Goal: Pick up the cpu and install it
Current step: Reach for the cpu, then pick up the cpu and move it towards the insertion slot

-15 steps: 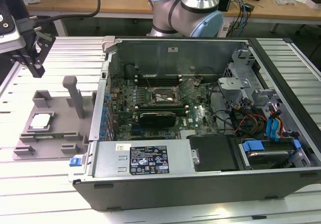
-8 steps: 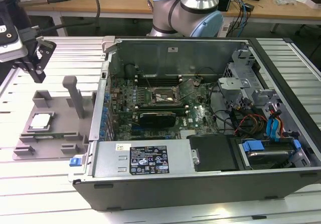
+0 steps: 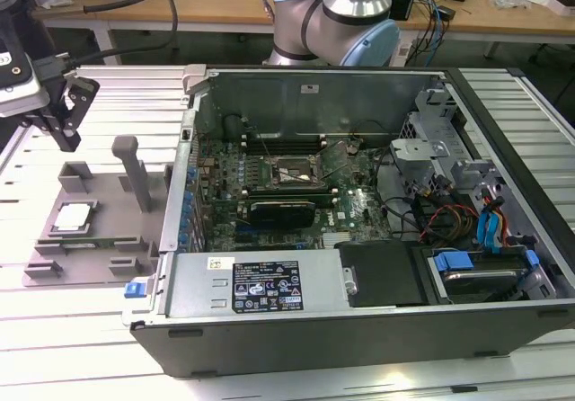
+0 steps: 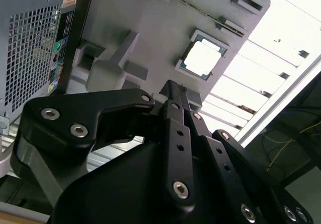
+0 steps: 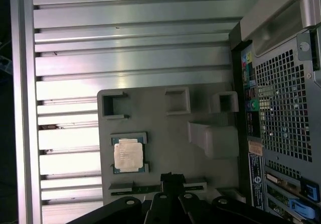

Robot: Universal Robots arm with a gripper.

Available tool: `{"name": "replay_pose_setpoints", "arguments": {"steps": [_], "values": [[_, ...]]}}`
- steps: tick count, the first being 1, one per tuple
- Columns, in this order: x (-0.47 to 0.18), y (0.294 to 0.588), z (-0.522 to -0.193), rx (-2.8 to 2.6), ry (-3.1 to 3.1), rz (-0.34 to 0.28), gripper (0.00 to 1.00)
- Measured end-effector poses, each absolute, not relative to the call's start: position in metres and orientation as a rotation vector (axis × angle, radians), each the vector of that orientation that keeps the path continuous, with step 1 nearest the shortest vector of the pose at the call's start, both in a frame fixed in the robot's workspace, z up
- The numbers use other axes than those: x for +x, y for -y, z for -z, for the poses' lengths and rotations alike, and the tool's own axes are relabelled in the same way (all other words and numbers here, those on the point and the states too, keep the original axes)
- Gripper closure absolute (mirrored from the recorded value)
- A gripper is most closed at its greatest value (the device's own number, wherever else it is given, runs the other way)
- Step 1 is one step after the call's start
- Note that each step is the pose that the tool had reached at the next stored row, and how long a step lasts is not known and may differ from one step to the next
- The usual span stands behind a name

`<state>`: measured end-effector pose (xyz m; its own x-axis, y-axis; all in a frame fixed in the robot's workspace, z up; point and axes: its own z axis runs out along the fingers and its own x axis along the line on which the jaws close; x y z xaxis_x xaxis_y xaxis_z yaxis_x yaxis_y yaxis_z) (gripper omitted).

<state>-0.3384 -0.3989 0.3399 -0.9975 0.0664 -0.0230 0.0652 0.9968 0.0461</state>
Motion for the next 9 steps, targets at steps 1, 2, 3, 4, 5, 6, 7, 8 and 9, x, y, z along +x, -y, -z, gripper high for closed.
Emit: {"name": "replay_pose_setpoints", "arguments": {"steps": [1,2,3,4,5,6,7,8,9], "values": [[-0.3384,0.3989,-0.3399,0.103,-3.115,-0.071,0.89],[-0.3384,0.3989,-0.3399,0.103,-3.115,-0.071,0.89],[-0.3384,0.3989,-0.3399,0.103,-3.115,-0.071,0.89],[-0.3384,0.3989,-0.3399,0.103,-3.115,-0.071,0.89],[-0.3384,0.3989,-0.3399,0.103,-3.115,-0.071,0.89],[-0.3384,0.3989,-0.3399,0.103,-3.115,-0.071,0.89],[-0.3384,0.3989,-0.3399,0.103,-3.115,-0.071,0.89],[-0.3384,0.3988,-0.3399,0.103,-3.115,-0.071,0.89],[-0.3384,0.3989,-0.3399,0.103,-3.115,-0.071,0.89]]}}
